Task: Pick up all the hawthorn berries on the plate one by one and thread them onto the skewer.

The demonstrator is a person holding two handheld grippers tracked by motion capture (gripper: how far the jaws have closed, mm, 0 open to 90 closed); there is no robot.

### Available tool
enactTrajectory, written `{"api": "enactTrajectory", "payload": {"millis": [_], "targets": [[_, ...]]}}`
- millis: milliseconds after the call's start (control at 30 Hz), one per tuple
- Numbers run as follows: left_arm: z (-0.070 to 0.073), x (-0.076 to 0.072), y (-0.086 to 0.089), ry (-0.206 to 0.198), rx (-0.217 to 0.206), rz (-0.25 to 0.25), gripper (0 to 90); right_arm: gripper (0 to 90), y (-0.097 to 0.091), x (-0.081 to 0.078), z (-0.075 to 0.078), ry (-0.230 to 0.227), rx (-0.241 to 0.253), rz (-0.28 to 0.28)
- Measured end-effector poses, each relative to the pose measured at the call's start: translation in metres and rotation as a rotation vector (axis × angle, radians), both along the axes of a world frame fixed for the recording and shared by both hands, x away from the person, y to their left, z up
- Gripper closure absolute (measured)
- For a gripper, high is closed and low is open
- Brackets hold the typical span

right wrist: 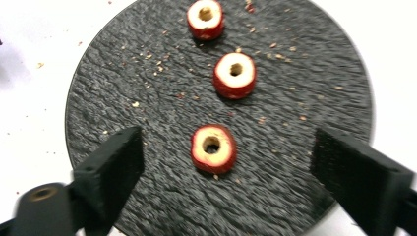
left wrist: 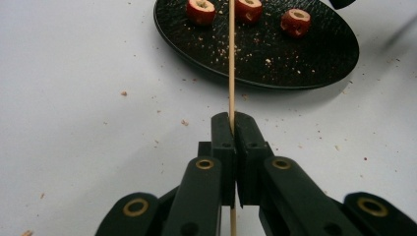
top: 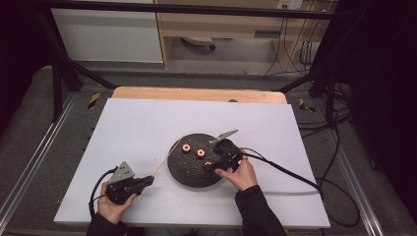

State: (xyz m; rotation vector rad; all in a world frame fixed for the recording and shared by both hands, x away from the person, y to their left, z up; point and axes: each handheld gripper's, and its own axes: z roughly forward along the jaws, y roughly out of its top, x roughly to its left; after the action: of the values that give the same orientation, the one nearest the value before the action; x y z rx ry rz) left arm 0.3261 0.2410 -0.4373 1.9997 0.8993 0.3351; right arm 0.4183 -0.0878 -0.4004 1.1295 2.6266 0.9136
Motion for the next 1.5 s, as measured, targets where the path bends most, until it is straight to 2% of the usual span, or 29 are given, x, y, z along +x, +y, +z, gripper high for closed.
{"api": "enactTrajectory", "payload": {"millis": [33,133,233,300,400,733,933,1100,1267,1300,1467,1500], "targets": [[0.0,0.0,0.0,0.0,0.0,0.0,87.8,17.9,0.0,0.0,0.0,0.0,0.0,0.0],[0.0,0.0,0.0,-0.001,0.002,0.001,87.8,26.4,0.009,0.005,-0.002,0.024,-0.043,0.028],[0.0,0.0,0.0,0.001,0.004,0.0,87.9,30.8,0.011,0.007,-0.003,0.039,-0.052,0.037],[0.0,0.001,0.0,0.002,0.01,-0.001,87.8,36.4,0.014,0.01,-0.005,0.061,-0.089,0.044],[-0.001,0.001,-0.001,0.003,0.01,-0.002,87.8,40.4,0.015,0.01,-0.006,0.064,-0.102,0.043],[-0.001,0.002,-0.002,0.006,0.018,-0.007,87.8,56.4,0.016,0.017,-0.009,0.119,-0.097,0.036],[-0.001,0.002,-0.002,0.007,0.022,-0.008,87.8,61.6,0.017,0.02,-0.012,0.141,-0.11,0.043],[-0.001,0.002,-0.003,0.007,0.024,-0.011,87.8,62.1,0.016,0.021,-0.011,0.161,-0.111,0.028],[0.0,0.001,-0.003,0.003,0.022,-0.011,87.8,62.3,0.013,0.019,-0.001,0.157,-0.062,0.007],[0.0,0.001,-0.003,0.002,0.021,-0.011,87.8,62.3,0.01,0.018,0.006,0.143,-0.029,-0.009],[0.0,0.0,-0.004,0.0,0.016,-0.013,87.8,62.4,0.004,0.015,0.016,0.117,0.013,-0.042],[0.0,0.0,-0.005,-0.002,0.016,-0.014,87.8,62.5,0.001,0.013,0.02,0.093,0.027,-0.051]]}}
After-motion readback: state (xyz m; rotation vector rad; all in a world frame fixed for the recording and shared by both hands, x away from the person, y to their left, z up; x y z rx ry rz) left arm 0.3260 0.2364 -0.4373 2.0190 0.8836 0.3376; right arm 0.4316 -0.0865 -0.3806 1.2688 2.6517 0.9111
